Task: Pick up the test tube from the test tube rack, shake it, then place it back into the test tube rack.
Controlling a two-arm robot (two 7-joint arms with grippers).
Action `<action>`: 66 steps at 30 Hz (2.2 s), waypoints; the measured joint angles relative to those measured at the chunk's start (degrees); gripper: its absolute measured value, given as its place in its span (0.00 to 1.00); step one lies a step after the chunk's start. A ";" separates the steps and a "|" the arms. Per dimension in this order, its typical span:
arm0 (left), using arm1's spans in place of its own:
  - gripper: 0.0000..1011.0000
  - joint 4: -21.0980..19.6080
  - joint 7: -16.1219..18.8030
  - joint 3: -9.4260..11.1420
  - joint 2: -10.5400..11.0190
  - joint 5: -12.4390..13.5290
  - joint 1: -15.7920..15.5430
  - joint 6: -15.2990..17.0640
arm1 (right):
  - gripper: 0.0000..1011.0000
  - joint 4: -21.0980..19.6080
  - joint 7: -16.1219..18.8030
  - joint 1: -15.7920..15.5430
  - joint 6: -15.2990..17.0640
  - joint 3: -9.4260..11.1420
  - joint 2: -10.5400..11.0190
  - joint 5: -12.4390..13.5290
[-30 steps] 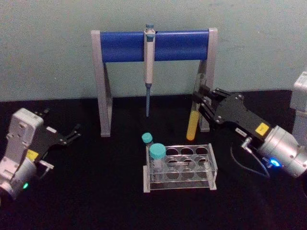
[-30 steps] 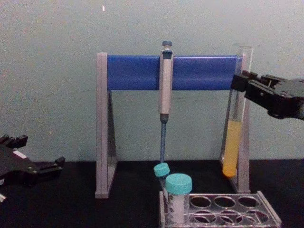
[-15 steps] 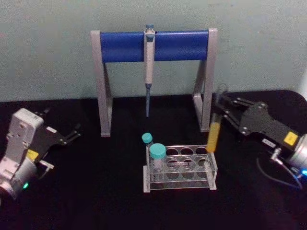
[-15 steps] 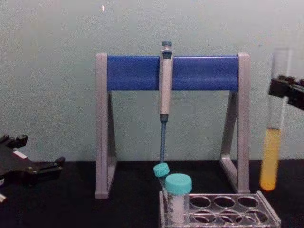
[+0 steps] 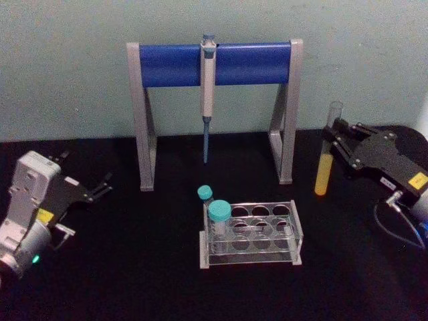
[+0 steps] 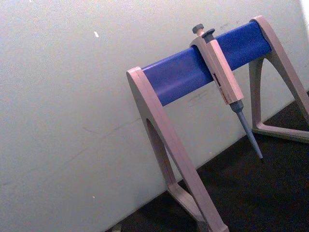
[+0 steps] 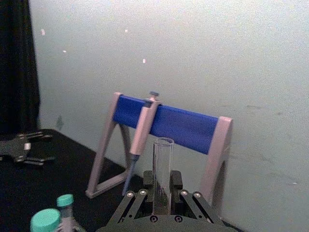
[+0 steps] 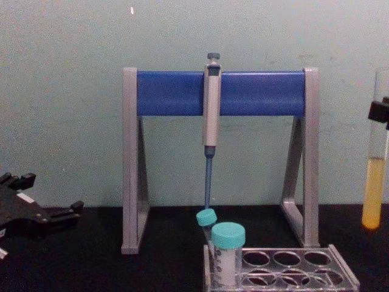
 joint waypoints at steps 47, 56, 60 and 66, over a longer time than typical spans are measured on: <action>0.99 0.00 0.00 0.00 0.00 0.00 0.00 0.00 | 0.22 -0.55 10.77 0.45 -0.92 -2.84 4.11 10.45; 0.99 0.00 0.00 0.00 0.00 0.00 0.00 0.00 | 0.22 0.50 6.16 1.86 -0.70 -2.33 3.40 6.44; 0.99 0.00 0.00 0.00 0.00 0.00 0.00 0.00 | 0.22 2.09 5.73 3.53 -0.54 -2.91 2.18 5.24; 0.99 0.00 0.00 0.00 0.00 0.00 0.00 0.00 | 0.22 4.51 6.75 6.04 -0.61 -4.05 0.24 4.79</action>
